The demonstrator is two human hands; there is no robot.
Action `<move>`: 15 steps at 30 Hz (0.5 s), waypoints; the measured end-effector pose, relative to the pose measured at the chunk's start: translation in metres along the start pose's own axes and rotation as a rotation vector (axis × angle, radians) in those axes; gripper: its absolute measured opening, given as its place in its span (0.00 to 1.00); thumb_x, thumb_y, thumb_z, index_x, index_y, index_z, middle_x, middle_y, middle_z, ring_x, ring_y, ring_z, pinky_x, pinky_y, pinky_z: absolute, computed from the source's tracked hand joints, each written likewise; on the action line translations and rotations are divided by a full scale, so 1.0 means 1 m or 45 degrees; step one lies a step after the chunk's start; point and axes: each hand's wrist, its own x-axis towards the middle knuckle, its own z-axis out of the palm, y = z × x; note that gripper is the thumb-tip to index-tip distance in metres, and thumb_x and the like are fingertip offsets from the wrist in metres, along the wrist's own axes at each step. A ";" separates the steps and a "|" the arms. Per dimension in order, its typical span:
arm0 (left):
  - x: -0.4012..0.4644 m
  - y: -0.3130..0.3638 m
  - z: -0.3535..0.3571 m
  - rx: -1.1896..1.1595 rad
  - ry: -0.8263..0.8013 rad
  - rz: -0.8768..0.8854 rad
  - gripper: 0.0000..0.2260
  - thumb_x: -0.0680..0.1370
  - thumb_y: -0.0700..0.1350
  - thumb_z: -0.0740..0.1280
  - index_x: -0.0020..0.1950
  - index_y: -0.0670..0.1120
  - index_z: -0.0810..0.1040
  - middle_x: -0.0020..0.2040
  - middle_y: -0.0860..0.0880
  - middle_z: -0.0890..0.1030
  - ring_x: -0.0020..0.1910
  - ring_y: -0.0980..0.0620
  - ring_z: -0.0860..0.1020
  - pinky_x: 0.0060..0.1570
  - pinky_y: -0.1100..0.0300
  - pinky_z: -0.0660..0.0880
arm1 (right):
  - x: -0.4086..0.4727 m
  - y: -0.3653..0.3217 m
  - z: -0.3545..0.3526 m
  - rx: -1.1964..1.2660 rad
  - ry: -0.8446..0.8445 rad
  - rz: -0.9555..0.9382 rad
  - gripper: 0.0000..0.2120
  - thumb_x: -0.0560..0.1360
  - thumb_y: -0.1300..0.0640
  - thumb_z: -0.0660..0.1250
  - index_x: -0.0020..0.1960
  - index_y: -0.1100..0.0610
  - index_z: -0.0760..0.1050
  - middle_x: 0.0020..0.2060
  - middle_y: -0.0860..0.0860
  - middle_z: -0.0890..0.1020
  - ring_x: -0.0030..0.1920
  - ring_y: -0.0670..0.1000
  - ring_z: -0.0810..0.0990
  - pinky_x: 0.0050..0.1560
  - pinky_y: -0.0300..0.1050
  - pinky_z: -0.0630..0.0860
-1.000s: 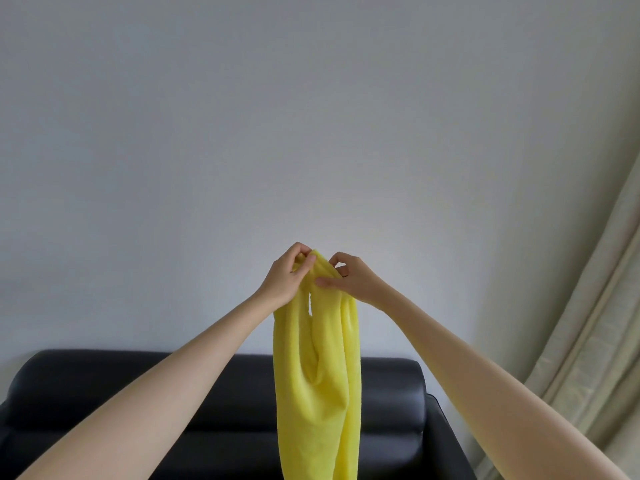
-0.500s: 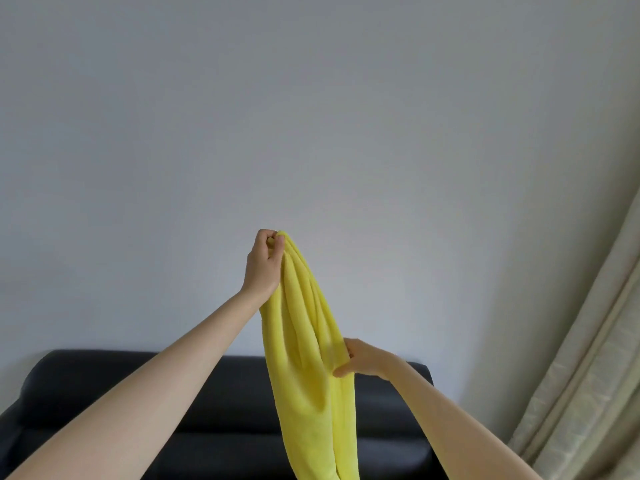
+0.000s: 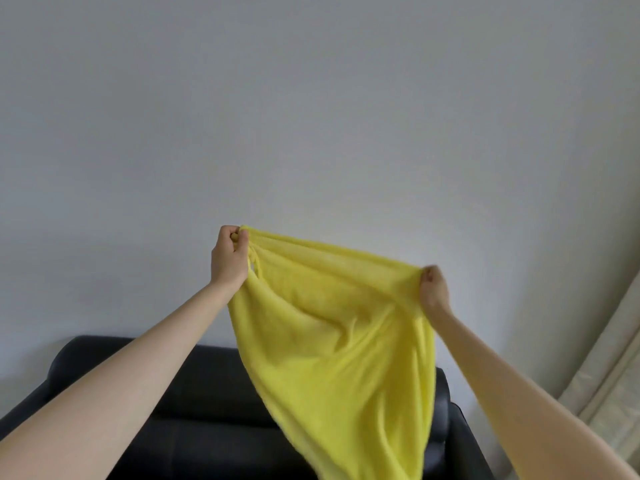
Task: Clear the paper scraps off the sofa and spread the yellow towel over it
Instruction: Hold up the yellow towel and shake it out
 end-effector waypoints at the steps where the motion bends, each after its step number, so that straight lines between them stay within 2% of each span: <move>1: 0.003 0.000 -0.001 0.007 0.017 0.020 0.12 0.82 0.47 0.58 0.58 0.39 0.72 0.47 0.48 0.75 0.45 0.49 0.72 0.45 0.60 0.64 | 0.012 -0.026 -0.010 0.051 0.135 -0.086 0.08 0.78 0.67 0.54 0.49 0.62 0.72 0.40 0.58 0.73 0.43 0.53 0.70 0.41 0.45 0.63; 3: 0.007 0.002 0.000 0.002 0.037 0.061 0.12 0.82 0.47 0.59 0.57 0.39 0.73 0.46 0.47 0.76 0.46 0.48 0.73 0.45 0.60 0.65 | 0.023 -0.070 -0.026 0.098 0.360 -0.235 0.09 0.80 0.64 0.52 0.52 0.63 0.71 0.40 0.59 0.73 0.41 0.54 0.70 0.39 0.47 0.62; 4: 0.007 0.003 0.003 -0.002 0.044 0.066 0.12 0.82 0.47 0.59 0.56 0.39 0.73 0.46 0.47 0.76 0.47 0.47 0.74 0.46 0.59 0.66 | 0.022 -0.084 -0.028 0.054 0.401 -0.308 0.09 0.80 0.63 0.52 0.54 0.63 0.70 0.40 0.60 0.75 0.40 0.55 0.71 0.38 0.48 0.63; 5: 0.006 0.003 0.005 -0.001 0.055 0.054 0.12 0.82 0.47 0.59 0.56 0.39 0.73 0.46 0.47 0.77 0.48 0.45 0.75 0.46 0.58 0.67 | 0.018 -0.092 -0.026 -0.065 0.341 -0.358 0.09 0.80 0.62 0.51 0.55 0.62 0.69 0.41 0.62 0.76 0.40 0.58 0.73 0.38 0.49 0.65; 7: 0.003 0.001 0.007 0.016 0.093 -0.012 0.12 0.82 0.47 0.58 0.58 0.39 0.72 0.50 0.43 0.79 0.52 0.43 0.76 0.49 0.56 0.67 | 0.009 -0.081 -0.010 -0.573 -0.045 -0.435 0.10 0.80 0.61 0.51 0.57 0.60 0.69 0.45 0.64 0.79 0.44 0.63 0.77 0.41 0.51 0.70; 8: 0.002 -0.002 0.005 0.029 0.118 -0.062 0.13 0.82 0.47 0.58 0.59 0.39 0.72 0.53 0.42 0.79 0.53 0.42 0.76 0.50 0.55 0.68 | 0.003 -0.067 -0.003 -0.822 -0.282 -0.444 0.10 0.80 0.60 0.51 0.57 0.59 0.68 0.47 0.63 0.79 0.46 0.63 0.78 0.42 0.50 0.71; 9: 0.002 -0.006 0.001 0.044 0.143 -0.113 0.13 0.82 0.47 0.57 0.60 0.39 0.72 0.55 0.41 0.79 0.55 0.41 0.76 0.52 0.54 0.68 | 0.001 -0.053 0.000 -0.953 -0.413 -0.431 0.10 0.80 0.59 0.51 0.56 0.58 0.68 0.46 0.61 0.79 0.47 0.62 0.78 0.42 0.49 0.70; 13: 0.008 -0.027 -0.015 0.114 0.083 -0.209 0.14 0.82 0.48 0.58 0.62 0.39 0.72 0.59 0.40 0.78 0.59 0.39 0.75 0.57 0.51 0.68 | 0.010 -0.037 -0.014 -0.635 -0.281 -0.291 0.10 0.79 0.60 0.52 0.53 0.59 0.70 0.46 0.60 0.79 0.45 0.59 0.76 0.40 0.47 0.68; 15: 0.013 -0.029 -0.015 0.158 0.004 -0.251 0.14 0.82 0.49 0.58 0.62 0.41 0.72 0.61 0.42 0.78 0.61 0.40 0.74 0.60 0.51 0.67 | 0.014 -0.036 -0.018 -0.621 -0.344 -0.275 0.10 0.78 0.60 0.51 0.51 0.57 0.71 0.46 0.58 0.79 0.43 0.58 0.75 0.39 0.46 0.67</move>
